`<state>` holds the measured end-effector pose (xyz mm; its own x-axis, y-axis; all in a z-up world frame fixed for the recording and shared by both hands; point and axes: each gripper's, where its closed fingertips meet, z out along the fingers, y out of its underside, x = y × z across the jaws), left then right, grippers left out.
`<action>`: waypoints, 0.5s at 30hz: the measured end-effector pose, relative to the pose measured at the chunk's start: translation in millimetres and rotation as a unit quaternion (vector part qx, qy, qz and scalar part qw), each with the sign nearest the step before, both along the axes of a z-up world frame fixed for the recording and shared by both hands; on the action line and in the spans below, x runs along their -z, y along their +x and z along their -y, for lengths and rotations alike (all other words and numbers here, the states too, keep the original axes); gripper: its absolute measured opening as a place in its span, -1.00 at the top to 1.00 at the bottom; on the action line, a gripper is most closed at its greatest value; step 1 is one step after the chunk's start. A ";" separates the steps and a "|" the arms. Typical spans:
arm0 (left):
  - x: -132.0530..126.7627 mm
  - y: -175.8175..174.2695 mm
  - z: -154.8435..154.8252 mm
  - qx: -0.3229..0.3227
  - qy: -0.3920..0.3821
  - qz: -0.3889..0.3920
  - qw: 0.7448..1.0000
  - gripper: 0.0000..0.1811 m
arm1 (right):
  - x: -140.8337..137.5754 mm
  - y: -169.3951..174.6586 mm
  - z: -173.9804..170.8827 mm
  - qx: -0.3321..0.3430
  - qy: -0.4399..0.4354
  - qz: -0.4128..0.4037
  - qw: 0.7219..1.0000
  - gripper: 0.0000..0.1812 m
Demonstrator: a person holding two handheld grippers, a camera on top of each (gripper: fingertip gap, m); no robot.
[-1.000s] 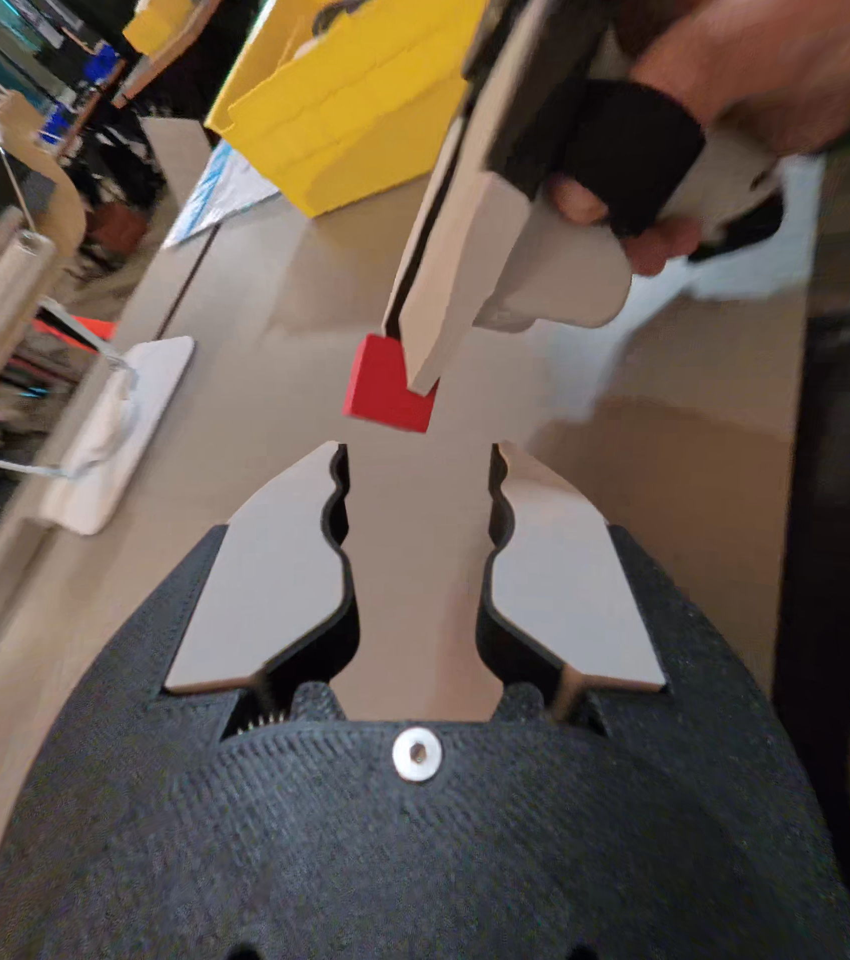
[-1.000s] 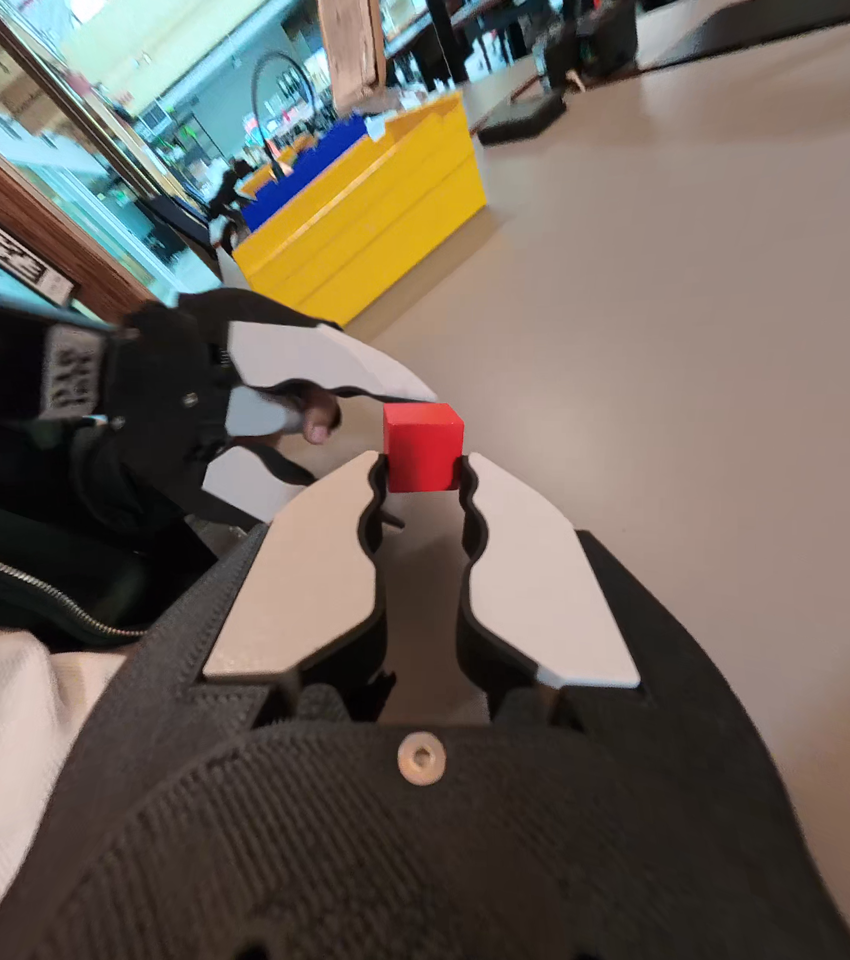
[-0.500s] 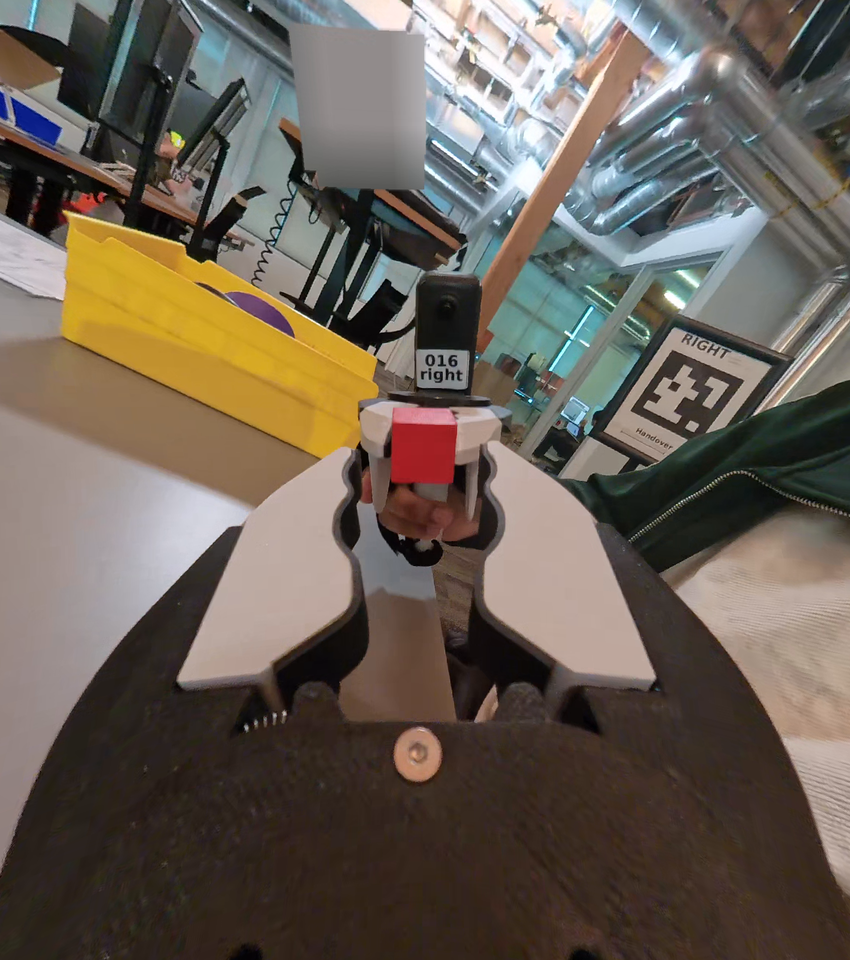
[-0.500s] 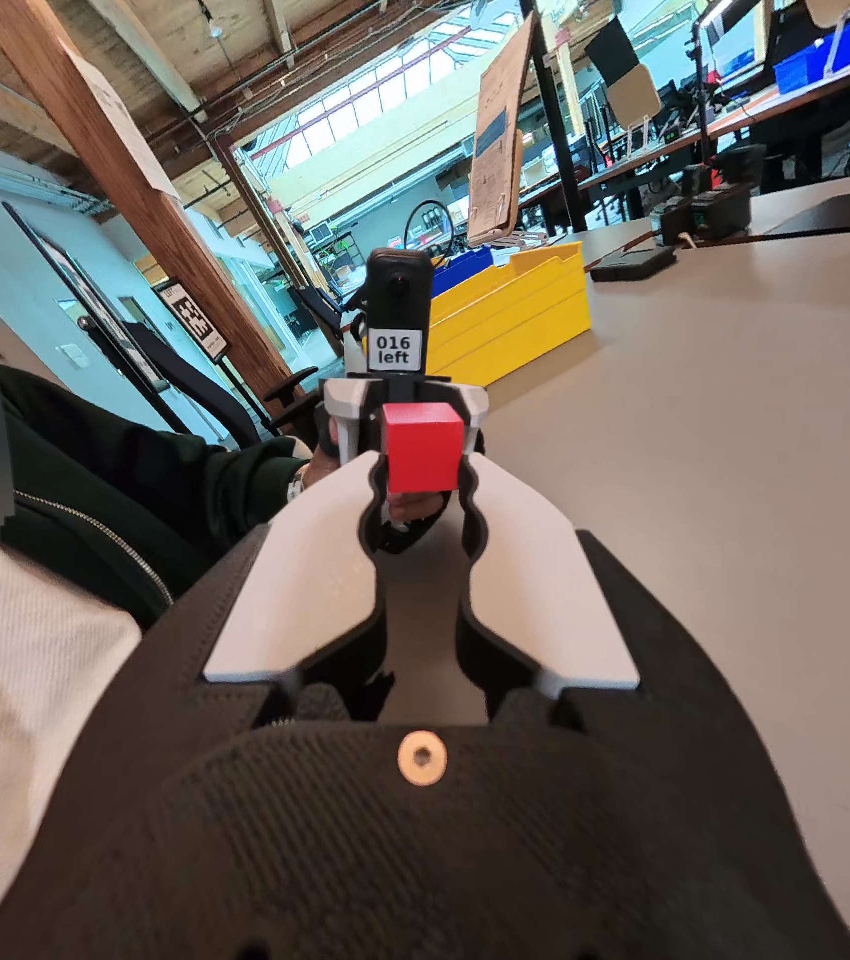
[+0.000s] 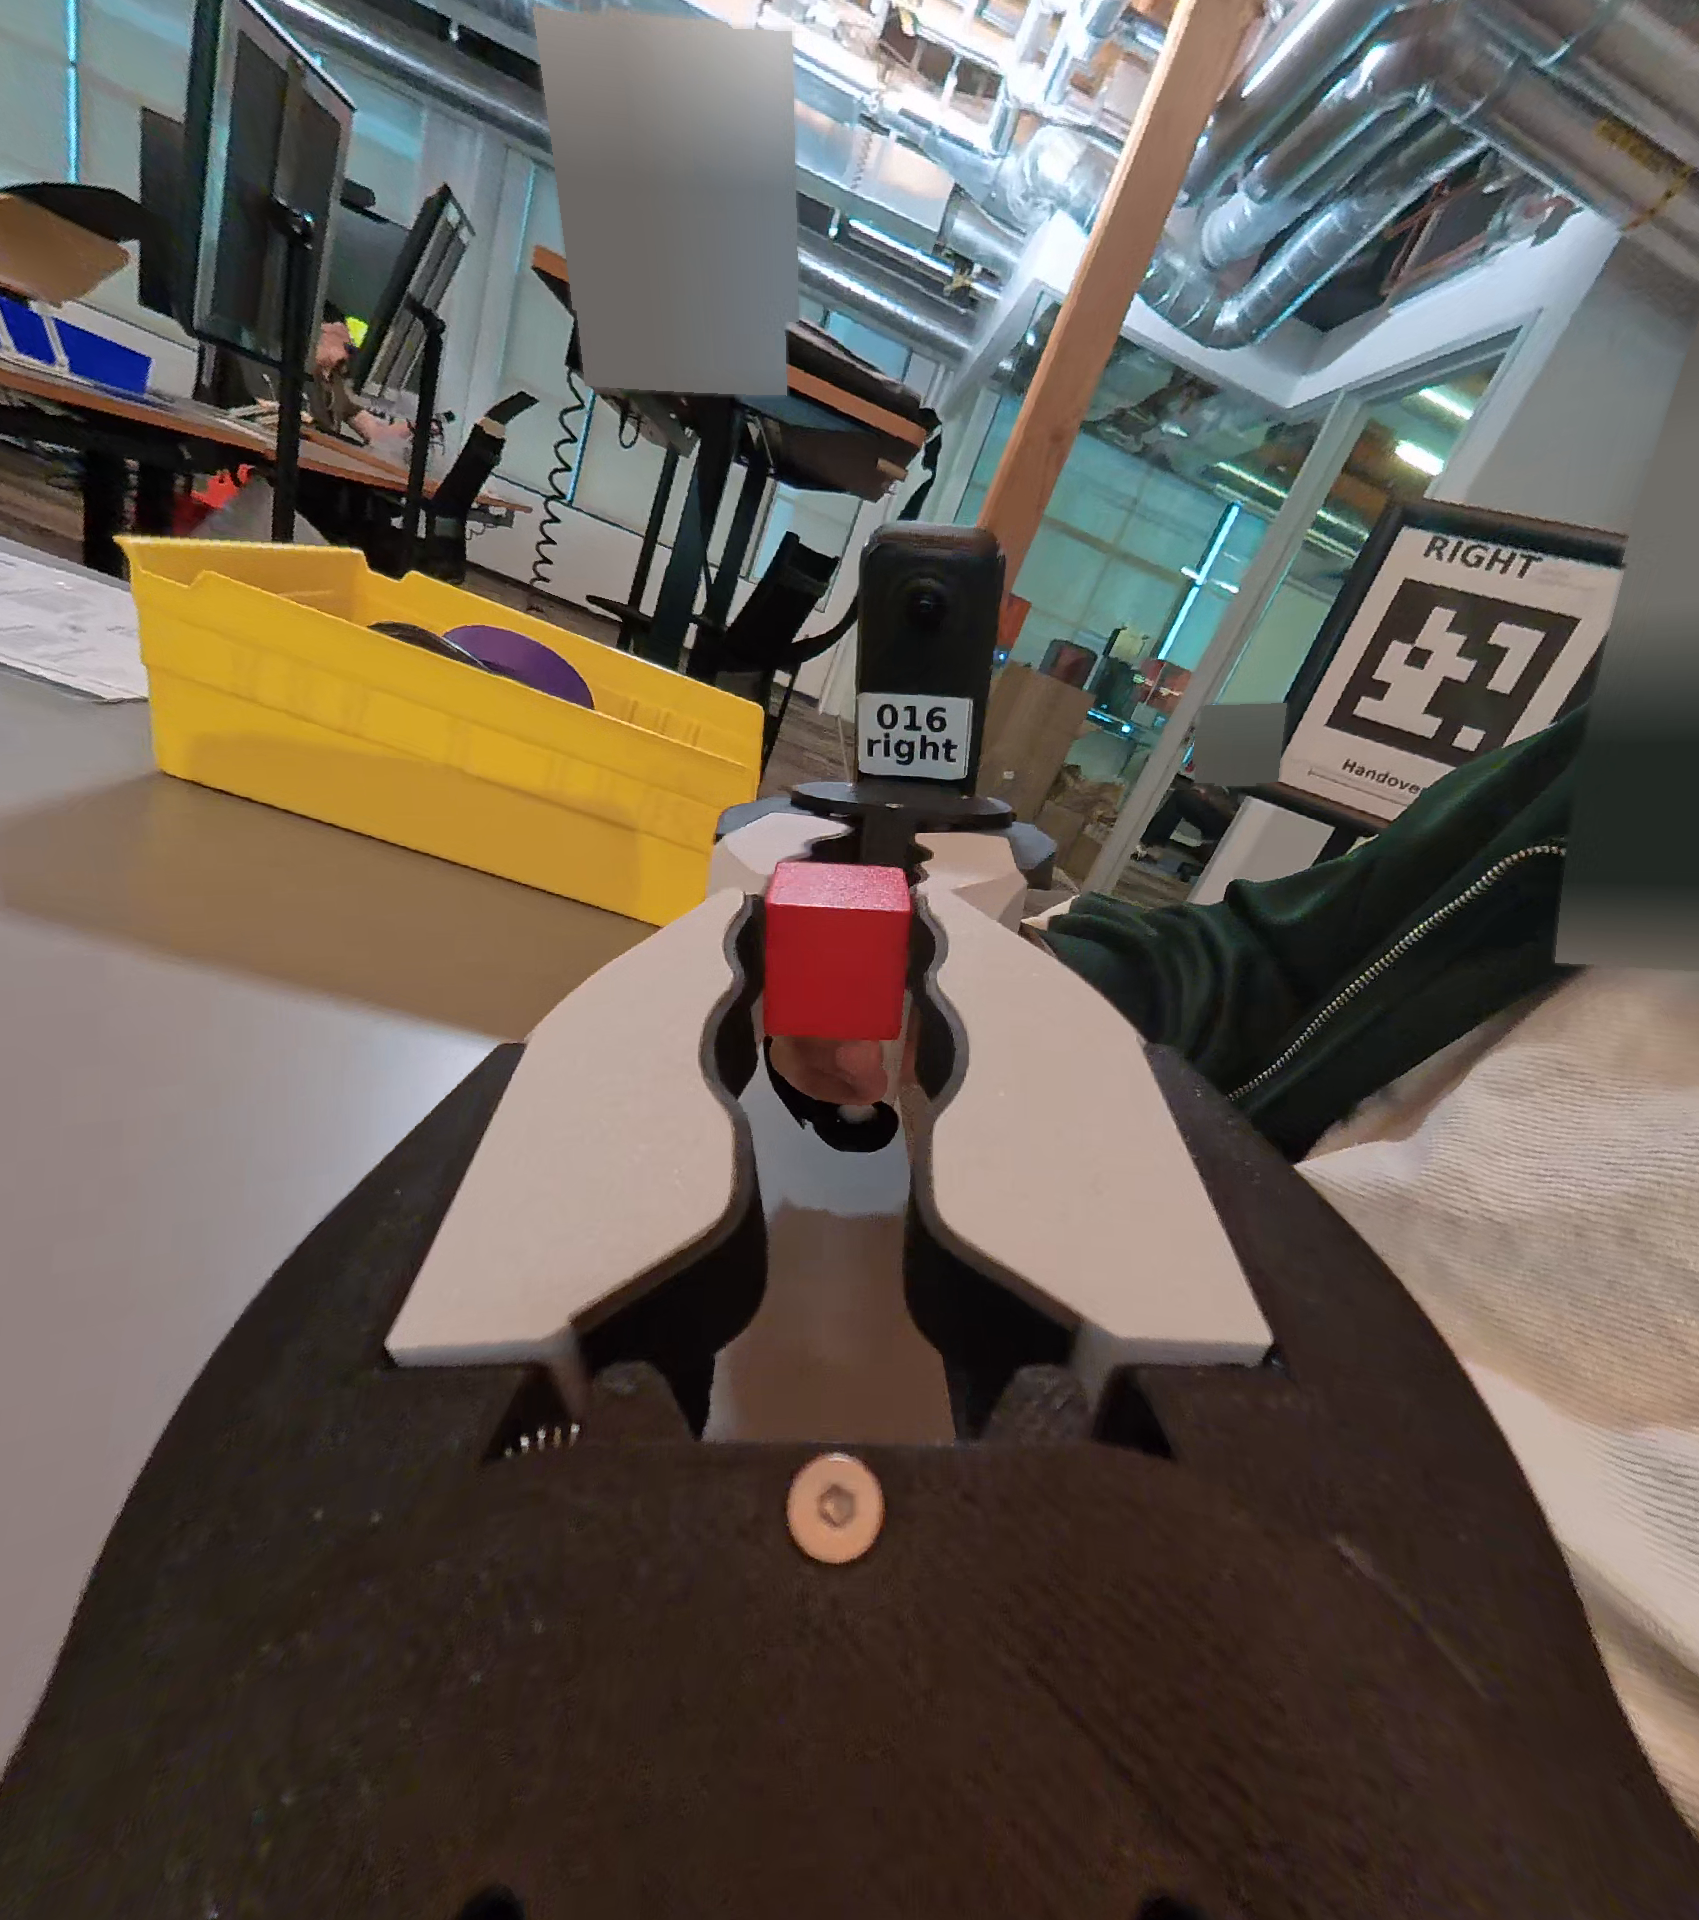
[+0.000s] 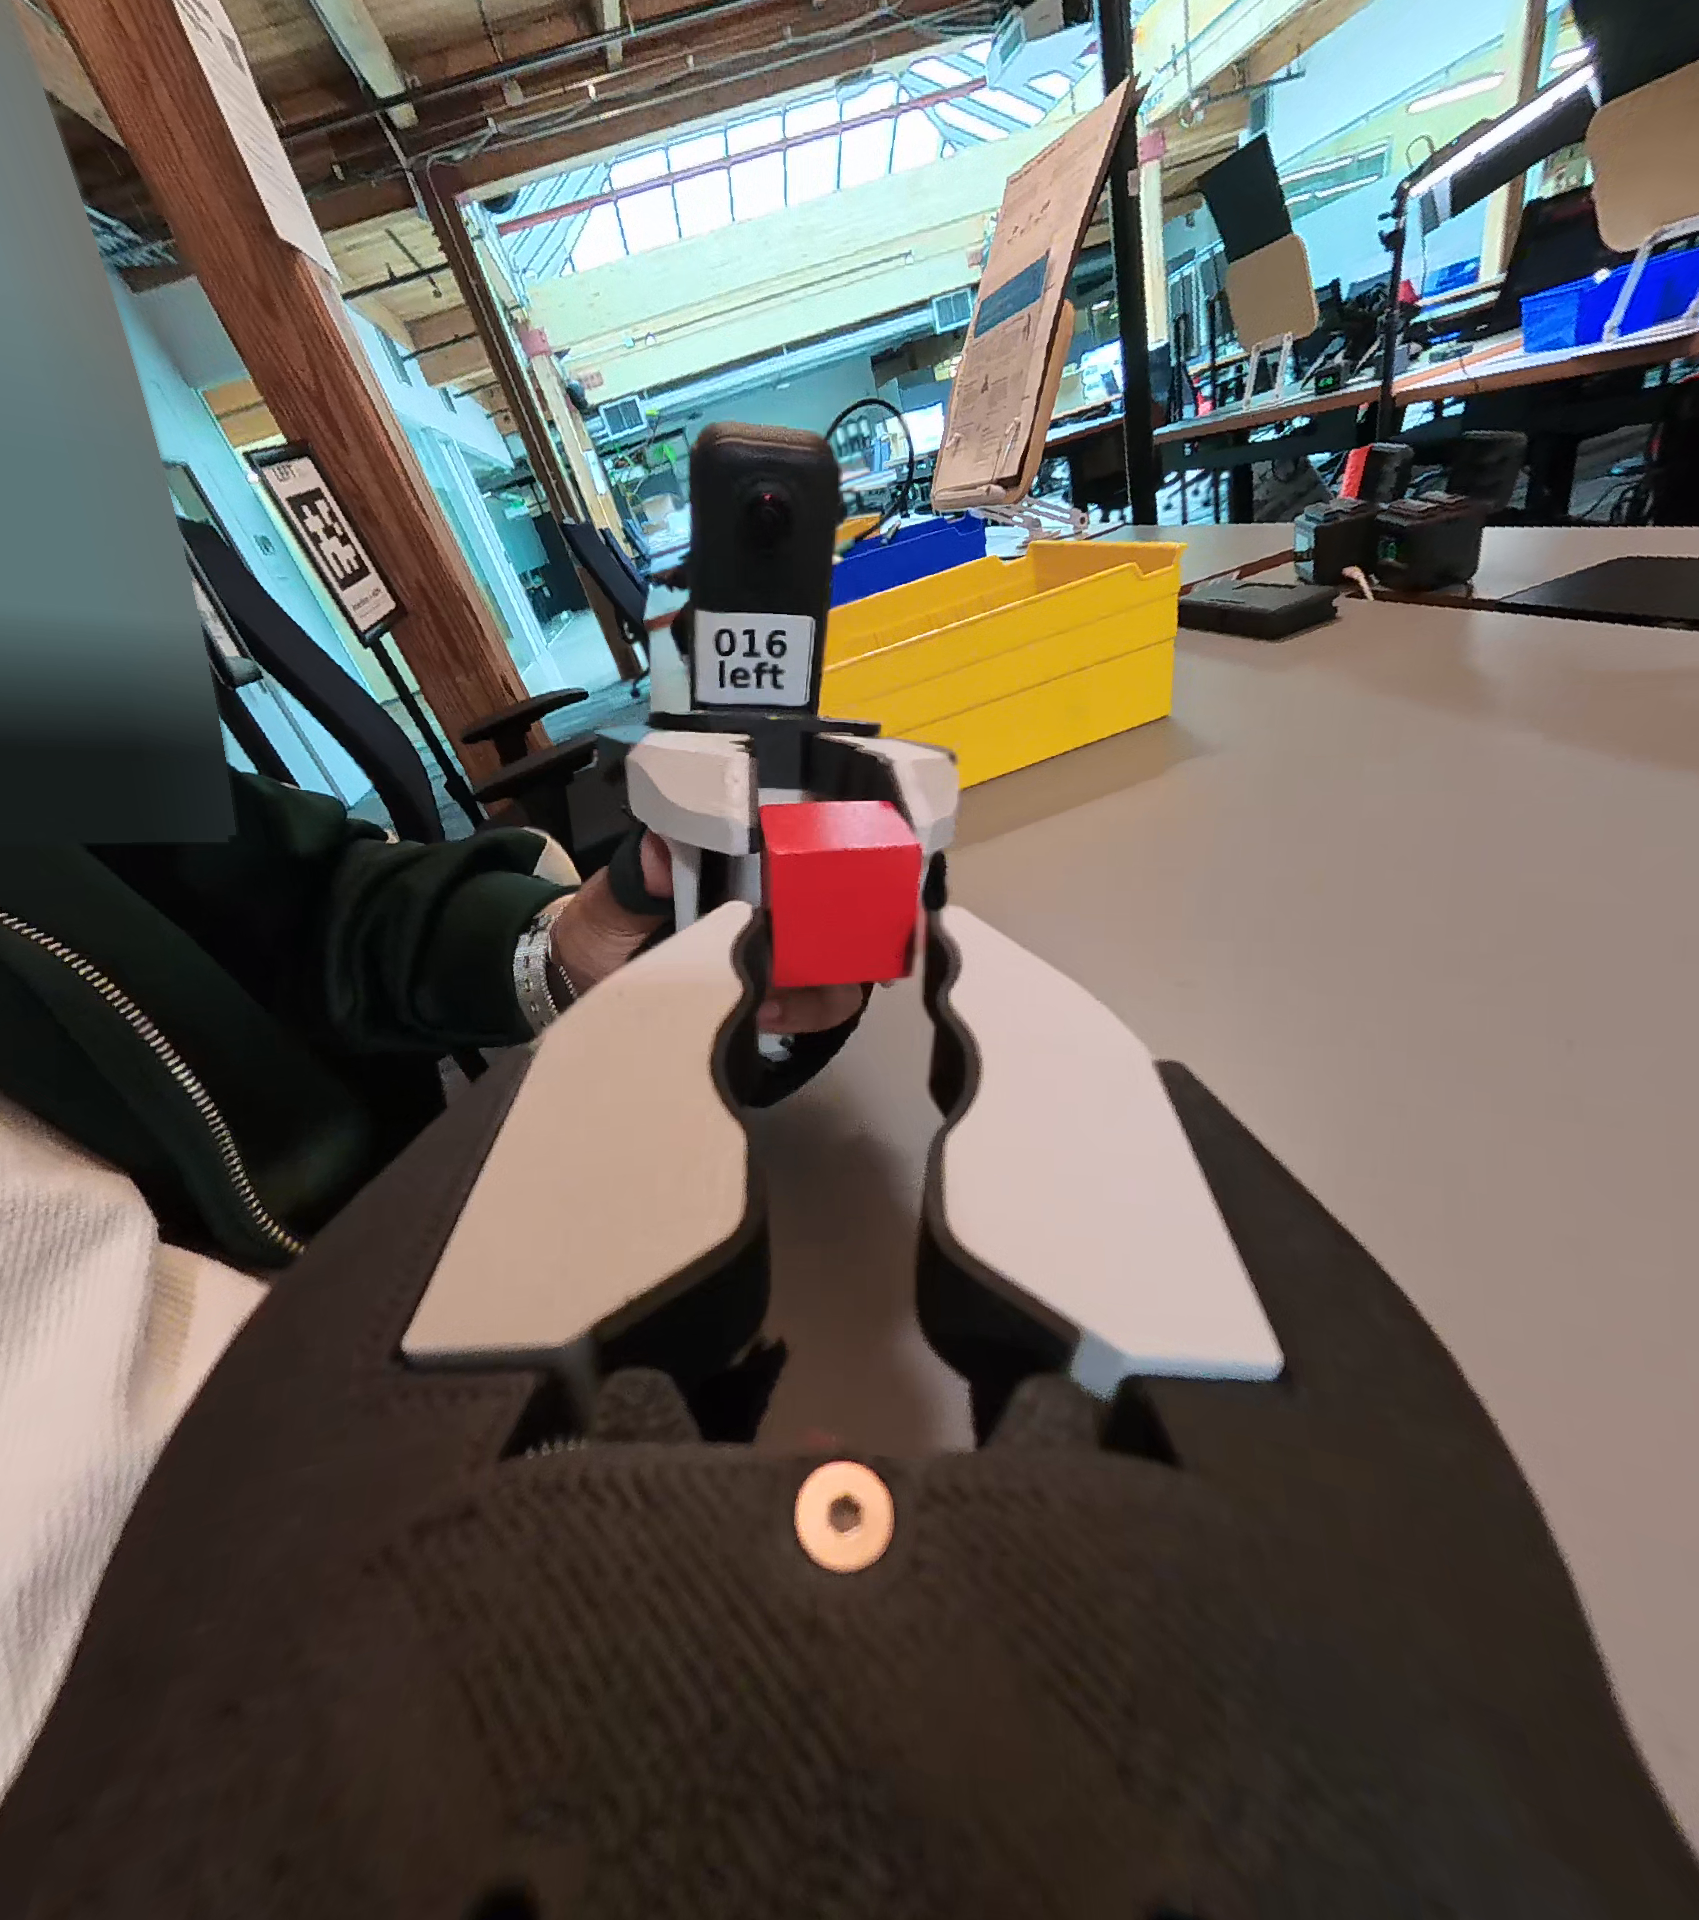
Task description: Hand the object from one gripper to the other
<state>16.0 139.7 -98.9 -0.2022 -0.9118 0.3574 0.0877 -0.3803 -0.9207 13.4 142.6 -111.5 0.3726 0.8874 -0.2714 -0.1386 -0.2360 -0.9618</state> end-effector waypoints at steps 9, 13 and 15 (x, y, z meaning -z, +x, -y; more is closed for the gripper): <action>-2.6 -6.6 -10.9 0.005 -0.059 0.014 0.998 0.70 | -21.0 24.6 -17.3 0.107 0.136 0.014 0.985 -0.10; 2.2 -5.6 -11.2 0.048 -0.143 0.008 0.989 0.70 | -0.3 10.5 -4.9 0.068 0.253 0.158 0.952 0.11; 4.8 -4.4 -8.8 0.085 -0.204 0.002 0.975 0.69 | -0.5 7.0 1.9 0.063 0.308 0.188 0.930 0.31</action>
<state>11.6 148.4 -103.7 -0.3397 -0.6477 0.6819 -0.0043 -0.7240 -0.6898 20.4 140.7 -111.1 0.4503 0.7740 0.4451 0.2463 0.3714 -0.8952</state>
